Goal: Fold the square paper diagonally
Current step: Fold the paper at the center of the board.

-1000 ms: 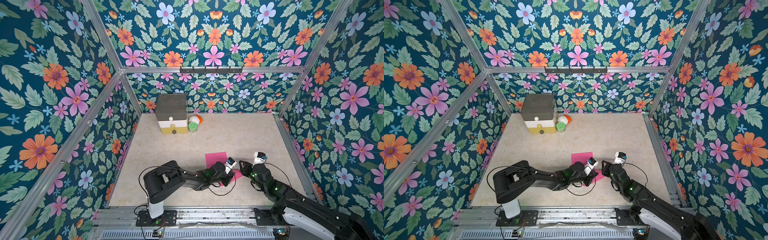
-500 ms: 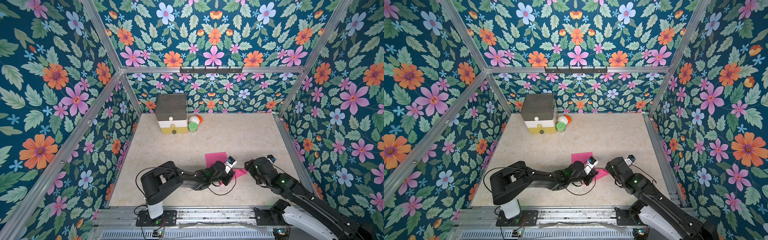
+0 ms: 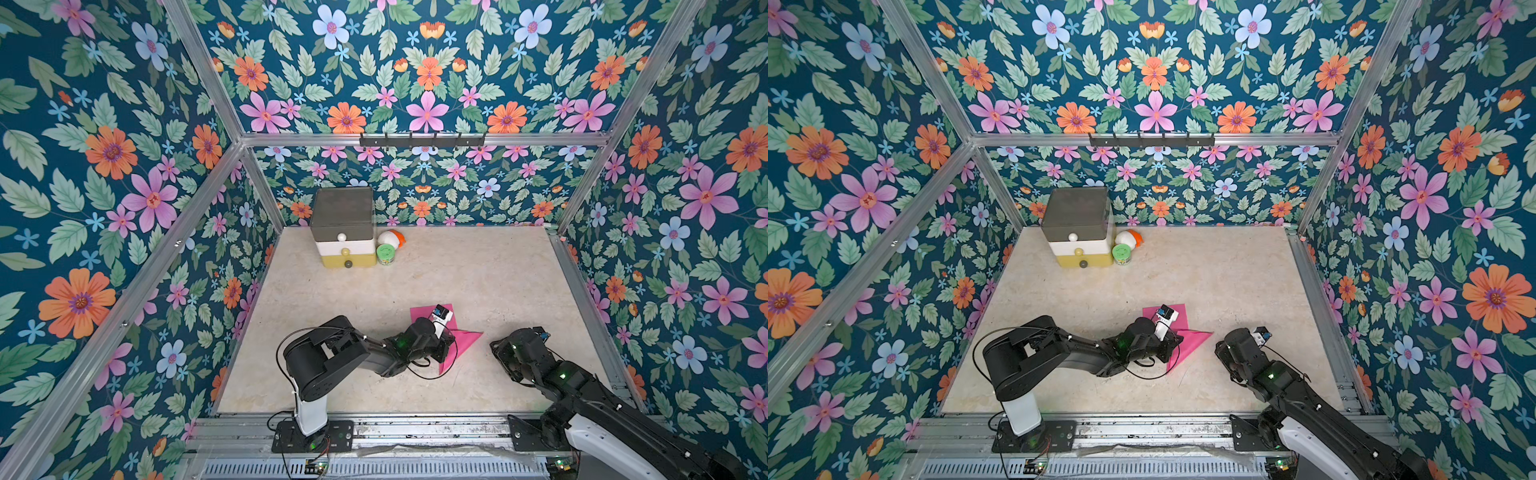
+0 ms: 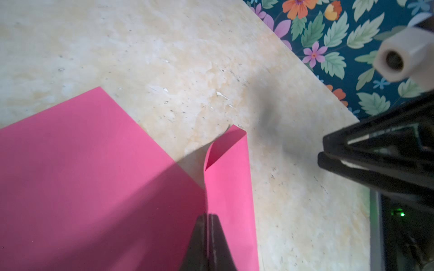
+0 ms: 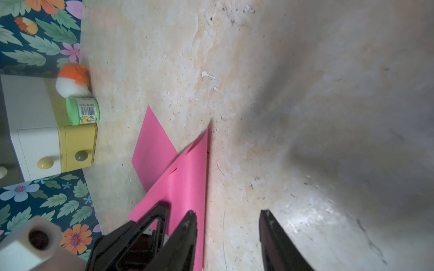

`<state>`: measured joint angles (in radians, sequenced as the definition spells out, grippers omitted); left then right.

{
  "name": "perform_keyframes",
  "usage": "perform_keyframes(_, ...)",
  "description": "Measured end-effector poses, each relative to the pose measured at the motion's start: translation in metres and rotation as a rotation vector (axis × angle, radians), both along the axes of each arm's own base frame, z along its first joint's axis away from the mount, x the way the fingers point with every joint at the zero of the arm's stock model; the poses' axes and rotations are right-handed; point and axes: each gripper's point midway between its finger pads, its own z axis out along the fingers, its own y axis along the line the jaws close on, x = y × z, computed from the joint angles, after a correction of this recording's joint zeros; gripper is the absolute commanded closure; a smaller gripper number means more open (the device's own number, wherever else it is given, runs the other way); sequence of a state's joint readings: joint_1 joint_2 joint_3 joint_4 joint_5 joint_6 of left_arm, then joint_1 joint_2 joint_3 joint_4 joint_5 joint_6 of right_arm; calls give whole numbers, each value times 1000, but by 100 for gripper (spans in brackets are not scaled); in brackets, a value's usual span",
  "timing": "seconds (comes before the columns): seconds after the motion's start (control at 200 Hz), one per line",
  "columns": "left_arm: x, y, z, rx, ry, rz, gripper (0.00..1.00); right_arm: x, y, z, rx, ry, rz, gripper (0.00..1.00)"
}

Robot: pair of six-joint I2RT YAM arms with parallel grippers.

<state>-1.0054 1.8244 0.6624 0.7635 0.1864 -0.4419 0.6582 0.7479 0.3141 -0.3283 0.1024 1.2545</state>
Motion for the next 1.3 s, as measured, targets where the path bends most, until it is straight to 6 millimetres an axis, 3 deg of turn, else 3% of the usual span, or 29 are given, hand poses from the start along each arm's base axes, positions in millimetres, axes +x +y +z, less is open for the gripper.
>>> perform_keyframes(0.045, 0, -1, 3, -17, 4, -6, 94, 1, 2, -3, -3, 4, 12, 63)
perform_keyframes(0.12, -2, -5, 9, -47, 18, -16, 92, 2, 8, -8, -3, 14, 39, 85)
perform_keyframes(0.215, -4, -7, 11, -62, 24, -32, 91, 4, 14, -13, 2, 20, 60, 98)
perform_keyframes(0.33, -5, -8, 13, -82, 38, -38, 90, 10, 19, -12, 8, -3, 72, 97)
perform_keyframes(0.61, 0, 2, -3, -58, 71, -19, 87, 22, 28, -15, -2, -31, 103, 95)
perform_keyframes(1.0, 0, 6, -4, -64, 77, -23, 75, 36, 40, -21, -24, -43, 149, 91)
perform_keyframes(1.295, -1, 4, 0, -81, 73, -37, 74, 47, 51, -20, -32, -57, 179, 92)
